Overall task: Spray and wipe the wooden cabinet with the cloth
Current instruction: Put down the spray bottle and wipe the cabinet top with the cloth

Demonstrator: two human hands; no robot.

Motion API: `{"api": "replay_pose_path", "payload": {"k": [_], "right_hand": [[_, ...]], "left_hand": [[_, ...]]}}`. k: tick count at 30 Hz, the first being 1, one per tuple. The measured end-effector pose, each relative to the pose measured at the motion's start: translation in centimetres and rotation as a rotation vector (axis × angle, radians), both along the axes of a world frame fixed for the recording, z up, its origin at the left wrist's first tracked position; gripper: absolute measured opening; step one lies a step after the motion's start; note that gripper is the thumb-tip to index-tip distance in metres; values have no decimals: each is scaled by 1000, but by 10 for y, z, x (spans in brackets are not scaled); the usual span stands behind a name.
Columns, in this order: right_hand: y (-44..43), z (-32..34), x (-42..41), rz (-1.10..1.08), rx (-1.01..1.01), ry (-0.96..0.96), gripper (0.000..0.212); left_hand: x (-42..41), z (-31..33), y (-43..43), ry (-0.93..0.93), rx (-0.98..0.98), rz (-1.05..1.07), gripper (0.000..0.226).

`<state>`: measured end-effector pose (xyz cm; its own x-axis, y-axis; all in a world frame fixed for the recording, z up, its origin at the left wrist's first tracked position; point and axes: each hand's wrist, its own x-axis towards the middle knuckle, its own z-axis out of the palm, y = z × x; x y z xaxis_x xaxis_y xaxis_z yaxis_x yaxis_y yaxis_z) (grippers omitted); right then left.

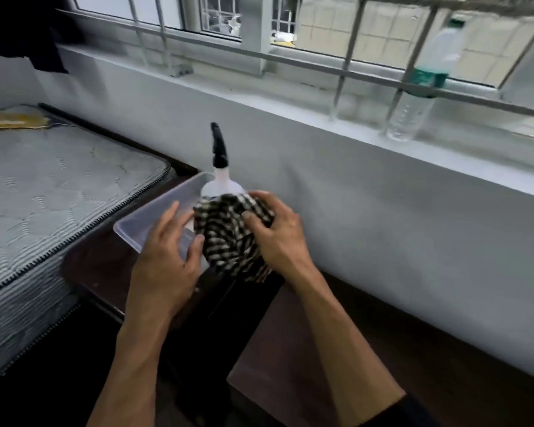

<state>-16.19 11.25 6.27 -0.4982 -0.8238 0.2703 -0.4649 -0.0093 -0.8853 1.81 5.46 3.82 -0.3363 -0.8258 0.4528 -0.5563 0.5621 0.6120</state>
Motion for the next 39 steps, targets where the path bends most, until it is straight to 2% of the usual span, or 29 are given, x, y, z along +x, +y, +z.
{"api": "replay_pose_path", "payload": {"k": [2, 5, 7, 9, 10, 12, 16, 20, 23, 27, 33, 39], "right_hand": [[42, -4, -24, -92, 0, -59, 28], [111, -31, -59, -217, 126, -76, 26], [153, -71, -77, -341, 376, 12, 35], [185, -120, -79, -427, 699, 228, 59], [195, -141, -76, -429, 758, 305, 67], [209, -175, -73, -389, 757, 368, 76], [210, -196, -70, -376, 748, 430, 70], [188, -196, -69, -348, 695, 532, 64], [179, -211, -66, -349, 762, 547, 58], [194, -217, -63, -399, 737, 574, 54], [283, -225, -76, -618, 768, 397, 73], [358, -224, -137, -844, 814, 345, 64]], "left_hand": [[-23, 2, 22, 30, -52, -38, 46], [-69, -3, 54, 35, -57, -168, 47], [-102, -19, 74, -48, -21, -294, 53], [-127, -45, 88, -184, 36, -395, 64], [-135, -61, 92, -252, 54, -434, 68], [-148, -91, 98, -367, 85, -500, 68], [-156, -133, 104, -503, 141, -569, 57], [-150, -141, 105, -498, 167, -562, 47], [-150, -142, 101, -487, 165, -545, 48], [-160, -143, 110, -493, 190, -586, 49], [-208, -145, 163, -530, 178, -805, 50], [-236, -133, 207, -571, 76, -941, 52]]}}
